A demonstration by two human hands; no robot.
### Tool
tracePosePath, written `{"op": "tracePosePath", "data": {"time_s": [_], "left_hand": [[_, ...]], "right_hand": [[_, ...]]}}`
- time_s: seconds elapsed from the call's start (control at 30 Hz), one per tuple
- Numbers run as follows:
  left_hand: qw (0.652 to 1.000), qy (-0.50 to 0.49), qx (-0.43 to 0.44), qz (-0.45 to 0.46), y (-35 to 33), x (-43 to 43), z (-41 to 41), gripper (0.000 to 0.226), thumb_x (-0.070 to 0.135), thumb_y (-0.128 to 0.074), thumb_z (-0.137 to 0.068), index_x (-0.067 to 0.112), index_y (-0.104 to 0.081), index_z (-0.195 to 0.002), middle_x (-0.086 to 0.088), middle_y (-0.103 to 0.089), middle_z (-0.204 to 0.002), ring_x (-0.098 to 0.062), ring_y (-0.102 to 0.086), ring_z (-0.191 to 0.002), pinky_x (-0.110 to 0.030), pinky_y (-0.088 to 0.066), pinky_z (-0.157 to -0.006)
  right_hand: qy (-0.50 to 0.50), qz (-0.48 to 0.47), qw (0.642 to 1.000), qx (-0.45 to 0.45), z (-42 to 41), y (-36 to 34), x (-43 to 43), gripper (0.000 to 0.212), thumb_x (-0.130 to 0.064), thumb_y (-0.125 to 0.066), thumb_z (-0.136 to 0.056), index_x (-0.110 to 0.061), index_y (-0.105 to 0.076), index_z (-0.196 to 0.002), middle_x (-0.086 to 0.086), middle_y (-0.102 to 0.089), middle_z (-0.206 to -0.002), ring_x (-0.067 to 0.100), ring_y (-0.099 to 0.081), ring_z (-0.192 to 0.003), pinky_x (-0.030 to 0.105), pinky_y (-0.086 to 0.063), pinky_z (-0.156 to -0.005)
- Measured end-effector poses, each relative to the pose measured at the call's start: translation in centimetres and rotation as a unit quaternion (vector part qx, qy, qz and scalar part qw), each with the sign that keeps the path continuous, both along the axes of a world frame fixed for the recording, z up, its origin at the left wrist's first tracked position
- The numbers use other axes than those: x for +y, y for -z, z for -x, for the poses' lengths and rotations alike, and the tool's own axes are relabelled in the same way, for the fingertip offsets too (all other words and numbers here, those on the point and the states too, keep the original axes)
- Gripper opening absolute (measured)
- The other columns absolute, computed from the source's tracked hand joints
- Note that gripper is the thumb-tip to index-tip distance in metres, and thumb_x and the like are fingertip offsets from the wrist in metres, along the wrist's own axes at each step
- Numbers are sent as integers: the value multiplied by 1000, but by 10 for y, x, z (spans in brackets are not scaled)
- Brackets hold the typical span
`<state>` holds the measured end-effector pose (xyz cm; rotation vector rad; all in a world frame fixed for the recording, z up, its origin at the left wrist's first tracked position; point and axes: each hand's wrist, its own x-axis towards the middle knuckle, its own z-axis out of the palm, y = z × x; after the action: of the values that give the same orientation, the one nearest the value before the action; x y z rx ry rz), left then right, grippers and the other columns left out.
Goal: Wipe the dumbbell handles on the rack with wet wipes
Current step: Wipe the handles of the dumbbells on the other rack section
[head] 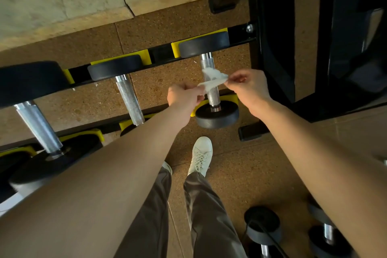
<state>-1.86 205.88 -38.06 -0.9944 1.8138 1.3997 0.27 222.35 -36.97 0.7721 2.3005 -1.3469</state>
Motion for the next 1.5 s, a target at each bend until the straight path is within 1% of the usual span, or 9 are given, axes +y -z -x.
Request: {"op": "tracePosePath", "data": {"time_s": [0.27, 0.47, 0.67, 0.93, 1.07, 1.17, 1.23, 1.33, 1.5], "left_hand": [[992, 62, 35, 100, 6, -21, -14, 17, 17, -79, -85, 27, -68, -92, 3, -68, -102, -16, -68, -93, -28, -58, -70], [970, 231, 70, 20, 1, -8, -26, 11, 25, -78, -87, 24, -73, -97, 5, -69, -100, -8, -65, -89, -17, -47, -67], [947, 287, 47, 139, 7, -28, -26, 15, 36, -71, -93, 27, -65, -102, 7, -66, -99, -9, -64, -79, -21, -45, -56], [923, 373, 62, 67, 6, -17, -25, 27, 32, -71, -94, 23, -71, -119, 7, -66, -114, -7, -60, -95, -21, -47, -78], [911, 399, 57, 90, 8, -13, -21, 23, 33, -70, -94, 23, -73, -115, 9, -64, -105, -10, -61, -92, -20, -49, -67], [917, 353, 68, 173, 14, -29, -18, 16, 25, -60, -97, 23, -74, -105, 2, -70, -103, -17, -67, -89, -33, -60, -71], [940, 301, 82, 142, 16, -37, -14, 16, 23, -60, -96, 21, -74, -104, 4, -70, -102, -11, -65, -87, -25, -55, -67], [960, 255, 82, 79, 13, -33, -3, 15, 18, -62, -94, 25, -74, -101, 8, -68, -97, -5, -63, -82, -12, -45, -58], [993, 104, 28, -42, 18, -8, 23, 22, 6, -57, -97, 23, -68, -104, -7, -71, -101, -15, -64, -82, -27, -58, -74]], "right_hand": [[-115, -28, 993, -3, -17, 1, -13, 9, -15, -76, -85, -11, -74, -92, -5, -67, -86, 3, -59, -78, 19, -46, -72], [-64, -112, 991, -24, -24, 8, 11, 6, -9, -76, -80, -11, -70, -79, -3, -64, -77, 9, -61, -73, 28, -51, -68], [-189, -65, 980, -23, -26, 0, -5, 28, -5, -73, -83, -13, -66, -108, -8, -64, -88, 1, -61, -78, 14, -44, -67], [-228, -158, 958, -74, -19, 7, 17, 19, -13, -72, -89, -14, -72, -108, 4, -71, -109, 17, -66, -97, 34, -56, -86], [-261, -200, 936, -128, -10, 10, 20, 22, -17, -66, -95, -13, -71, -116, 8, -69, -115, 24, -66, -103, 37, -56, -87], [-185, -206, 955, -110, -7, 12, 22, 21, -20, -61, -98, -10, -69, -114, 6, -68, -108, 22, -66, -97, 36, -56, -82], [-23, -167, 981, -96, -4, 16, 31, 22, -23, -61, -98, -9, -67, -113, 5, -68, -104, 20, -67, -93, 38, -58, -82], [171, -187, 967, -41, 7, 17, 44, 19, -26, -64, -95, -12, -68, -107, 5, -71, -97, 19, -73, -86, 39, -63, -74], [139, -125, 982, -8, 26, 16, 28, 15, -14, -66, -93, -15, -70, -108, 6, -71, -106, 19, -71, -95, 37, -61, -83]]}}
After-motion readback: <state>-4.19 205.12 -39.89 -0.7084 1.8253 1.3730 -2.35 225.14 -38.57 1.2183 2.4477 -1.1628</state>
